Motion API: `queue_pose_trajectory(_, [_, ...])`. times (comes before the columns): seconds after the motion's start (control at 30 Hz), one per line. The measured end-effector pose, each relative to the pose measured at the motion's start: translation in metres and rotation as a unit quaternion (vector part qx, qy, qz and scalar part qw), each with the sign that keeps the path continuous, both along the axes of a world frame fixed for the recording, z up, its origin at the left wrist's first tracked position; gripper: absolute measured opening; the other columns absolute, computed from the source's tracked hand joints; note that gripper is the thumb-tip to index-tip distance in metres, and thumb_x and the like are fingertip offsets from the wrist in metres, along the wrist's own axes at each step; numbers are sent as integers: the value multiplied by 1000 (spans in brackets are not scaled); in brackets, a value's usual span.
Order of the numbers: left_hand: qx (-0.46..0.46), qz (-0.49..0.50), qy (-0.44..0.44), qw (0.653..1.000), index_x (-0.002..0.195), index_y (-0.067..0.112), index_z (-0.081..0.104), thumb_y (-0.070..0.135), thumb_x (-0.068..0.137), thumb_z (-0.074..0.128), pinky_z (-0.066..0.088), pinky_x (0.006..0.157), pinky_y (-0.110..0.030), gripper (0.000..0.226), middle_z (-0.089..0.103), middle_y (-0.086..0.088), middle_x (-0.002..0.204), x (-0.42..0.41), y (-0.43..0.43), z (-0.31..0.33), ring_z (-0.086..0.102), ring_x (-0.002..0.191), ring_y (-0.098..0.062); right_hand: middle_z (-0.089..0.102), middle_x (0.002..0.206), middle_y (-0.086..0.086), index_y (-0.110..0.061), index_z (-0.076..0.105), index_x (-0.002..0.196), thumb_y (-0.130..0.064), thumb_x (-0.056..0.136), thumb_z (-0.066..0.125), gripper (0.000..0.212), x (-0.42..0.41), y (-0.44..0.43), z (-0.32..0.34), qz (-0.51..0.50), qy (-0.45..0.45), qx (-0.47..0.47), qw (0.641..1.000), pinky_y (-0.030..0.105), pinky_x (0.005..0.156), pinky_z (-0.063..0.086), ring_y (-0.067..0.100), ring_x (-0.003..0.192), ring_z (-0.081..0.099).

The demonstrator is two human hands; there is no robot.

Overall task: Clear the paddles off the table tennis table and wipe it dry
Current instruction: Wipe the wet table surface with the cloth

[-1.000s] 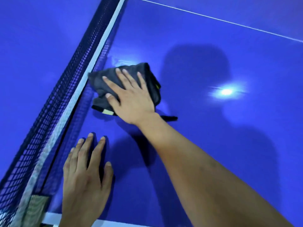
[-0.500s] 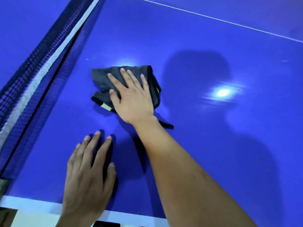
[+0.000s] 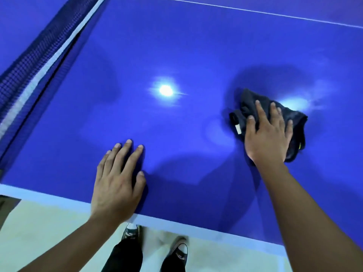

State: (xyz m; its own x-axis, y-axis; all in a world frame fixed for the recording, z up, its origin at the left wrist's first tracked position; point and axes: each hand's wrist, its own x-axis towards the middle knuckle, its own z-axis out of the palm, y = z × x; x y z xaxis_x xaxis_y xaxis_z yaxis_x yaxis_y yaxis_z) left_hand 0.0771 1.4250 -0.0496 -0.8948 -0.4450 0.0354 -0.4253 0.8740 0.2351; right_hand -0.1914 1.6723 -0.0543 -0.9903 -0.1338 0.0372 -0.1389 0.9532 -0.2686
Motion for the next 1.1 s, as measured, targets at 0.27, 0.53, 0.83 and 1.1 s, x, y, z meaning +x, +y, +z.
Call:
queue_pose_trajectory(0.27, [25, -34, -10, 999, 157, 24, 36, 49, 98, 37, 18, 124, -48, 64, 26, -3, 167, 4, -3, 3, 20, 154, -29, 11, 172, 2, -40, 18, 162, -51, 105, 24, 58, 10, 2, 1, -22, -20, 24, 999, 50, 127, -5, 19, 158, 6])
queue_pose_trajectory(0.53, [7, -30, 5, 1000, 159, 24, 33, 43, 100, 39, 21, 123, -50, 62, 25, -5, 167, 53, -44, 5, 21, 154, -31, 10, 172, 5, -39, 18, 162, -56, 101, 18, 63, 55, -107, 3, 81, -8, 28, 996, 54, 126, -2, 20, 158, 6])
queue_pose_trajectory(0.83, [8, 55, 38, 998, 156, 16, 39, 39, 98, 37, 13, 123, -42, 62, 29, -13, 165, 169, -149, 1, 27, 152, -36, 13, 172, 4, -39, 20, 162, -53, 104, 22, 60, 152, -316, -2, 221, 5, 15, 975, 53, 126, -5, 18, 159, 3])
queue_pose_trajectory(1.1, [76, 39, 87, 993, 150, 5, 45, 28, 93, 44, 24, 120, -40, 62, 35, -13, 161, 190, -163, -4, 31, 150, -32, 13, 172, 3, -38, 23, 161, -51, 105, 24, 58, 242, -425, 2, 322, 7, 19, 947, 54, 125, -6, 19, 159, 3])
